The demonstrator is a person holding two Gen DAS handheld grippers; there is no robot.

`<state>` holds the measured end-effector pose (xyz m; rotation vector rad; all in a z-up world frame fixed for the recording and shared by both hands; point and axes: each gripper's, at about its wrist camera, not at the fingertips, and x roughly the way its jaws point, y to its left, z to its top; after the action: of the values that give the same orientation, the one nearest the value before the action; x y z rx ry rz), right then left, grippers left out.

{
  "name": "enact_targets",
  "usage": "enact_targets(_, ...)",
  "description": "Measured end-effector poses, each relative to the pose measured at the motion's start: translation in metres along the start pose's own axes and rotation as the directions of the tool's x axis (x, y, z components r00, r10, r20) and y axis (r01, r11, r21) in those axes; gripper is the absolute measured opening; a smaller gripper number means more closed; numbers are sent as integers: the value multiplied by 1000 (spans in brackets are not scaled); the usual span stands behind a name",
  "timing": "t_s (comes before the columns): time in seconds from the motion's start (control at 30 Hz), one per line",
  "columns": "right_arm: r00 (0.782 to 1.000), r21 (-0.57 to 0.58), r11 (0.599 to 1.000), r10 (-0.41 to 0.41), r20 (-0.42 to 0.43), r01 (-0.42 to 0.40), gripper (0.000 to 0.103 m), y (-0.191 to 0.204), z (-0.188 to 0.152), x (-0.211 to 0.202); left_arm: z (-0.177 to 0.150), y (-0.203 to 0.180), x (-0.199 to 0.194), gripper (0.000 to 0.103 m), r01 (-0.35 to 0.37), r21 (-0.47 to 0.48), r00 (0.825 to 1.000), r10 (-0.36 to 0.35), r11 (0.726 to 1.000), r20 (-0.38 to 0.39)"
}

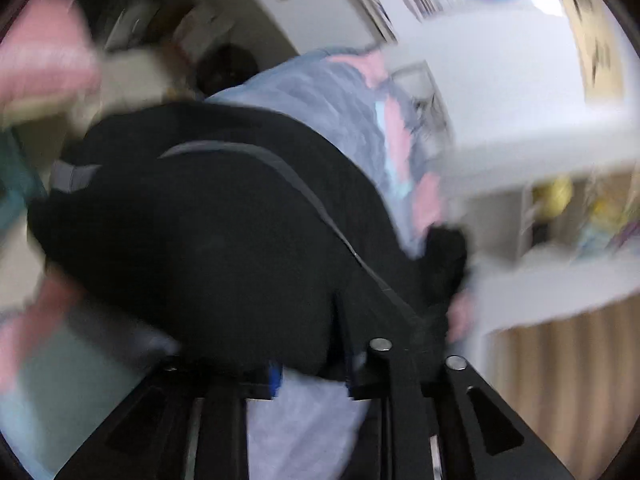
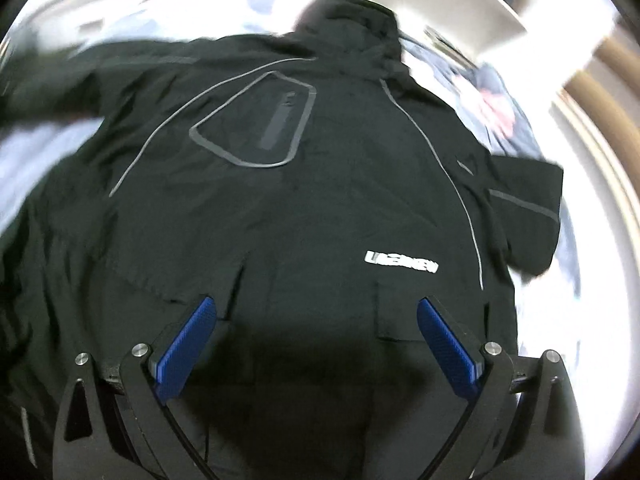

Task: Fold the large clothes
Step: 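Grasp the black jacket's sleeve with the left gripper and lift it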

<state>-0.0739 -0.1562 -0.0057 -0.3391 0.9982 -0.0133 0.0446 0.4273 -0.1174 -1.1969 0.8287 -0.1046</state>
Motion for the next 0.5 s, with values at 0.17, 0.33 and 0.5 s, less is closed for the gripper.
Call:
enact_targets(0.17, 1000, 55, 998, -8, -17, 9, 101, -15, -2, 3, 11, 20, -48, 76, 82, -62, 987, -73, 995, 144)
enact_targets(0.33, 1000, 7, 1000, -5, -12, 6, 101, -4, 0, 2, 20, 41, -43, 76, 10, -172, 989, 16, 985, 149)
enact_targets(0.5, 1000, -48, 999, -16, 13, 16, 101, 8, -4, -6, 19, 60, -64, 78, 92, -212, 962, -32, 973, 272)
